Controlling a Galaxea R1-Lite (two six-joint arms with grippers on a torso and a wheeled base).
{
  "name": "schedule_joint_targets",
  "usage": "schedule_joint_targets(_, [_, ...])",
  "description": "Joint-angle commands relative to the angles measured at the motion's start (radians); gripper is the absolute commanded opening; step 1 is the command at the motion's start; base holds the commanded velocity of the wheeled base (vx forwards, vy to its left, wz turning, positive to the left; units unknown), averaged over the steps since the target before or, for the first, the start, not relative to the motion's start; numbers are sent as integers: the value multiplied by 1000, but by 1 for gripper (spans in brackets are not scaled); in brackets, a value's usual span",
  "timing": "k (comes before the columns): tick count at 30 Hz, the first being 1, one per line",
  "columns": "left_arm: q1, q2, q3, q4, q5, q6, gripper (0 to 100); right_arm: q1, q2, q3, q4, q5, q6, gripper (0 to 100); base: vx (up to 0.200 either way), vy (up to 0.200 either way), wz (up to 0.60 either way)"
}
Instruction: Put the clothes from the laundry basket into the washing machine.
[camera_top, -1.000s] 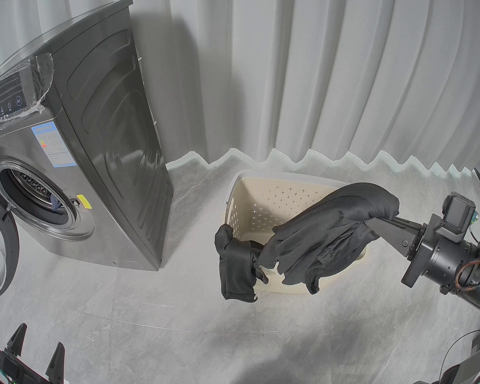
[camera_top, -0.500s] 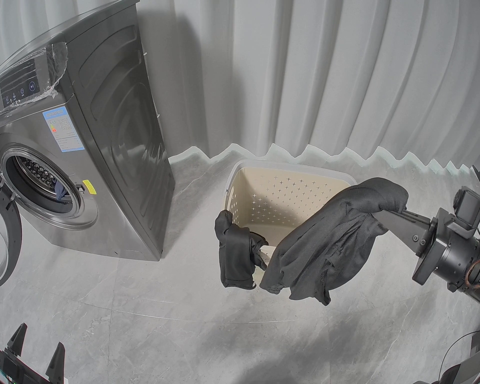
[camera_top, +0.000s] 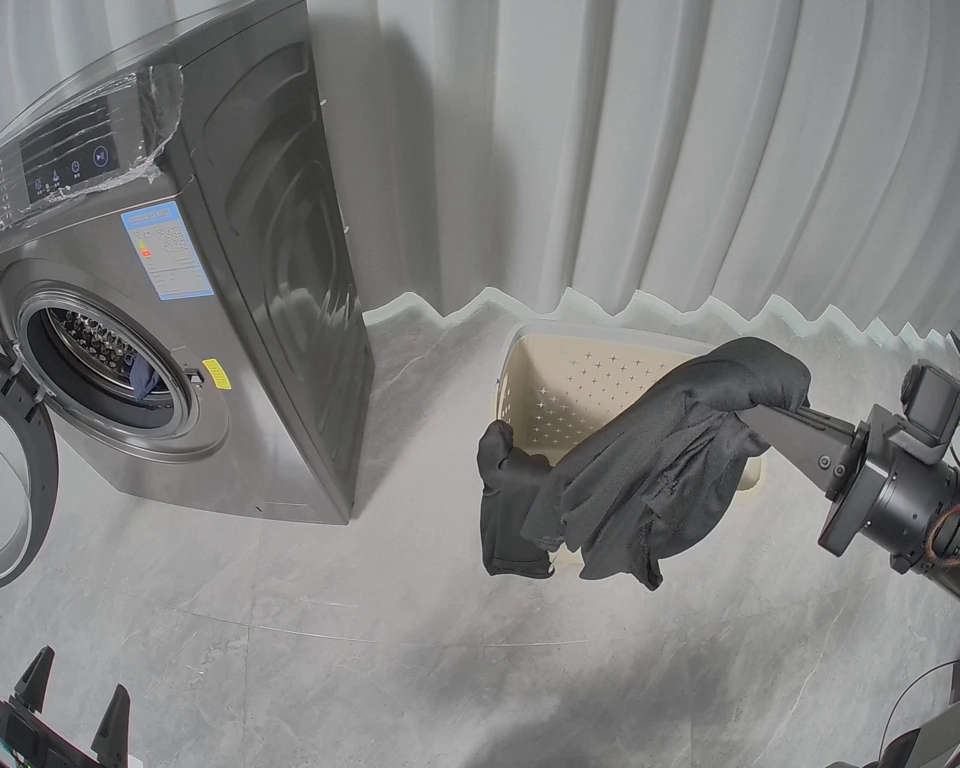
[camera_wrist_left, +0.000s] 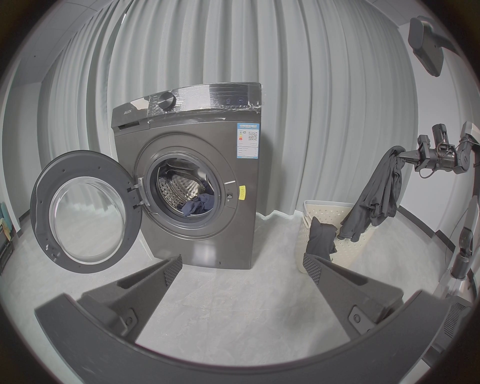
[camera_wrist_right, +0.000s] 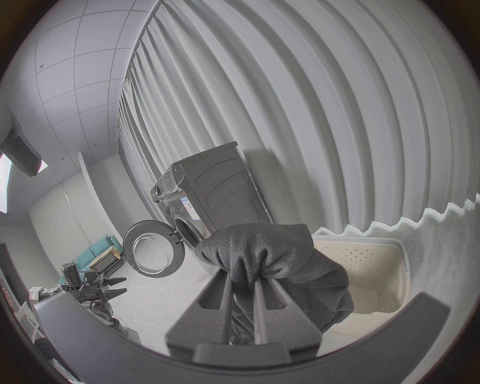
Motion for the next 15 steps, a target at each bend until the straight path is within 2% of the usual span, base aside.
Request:
schedule_joint_targets(1, [0, -10, 16, 0, 0, 0, 100, 0, 5, -2, 0, 0, 0, 0, 0, 200, 0])
schedule_joint_targets(15, [0, -10, 16, 0, 0, 1, 100, 0, 4, -3, 0, 0, -1, 0, 0, 200, 0])
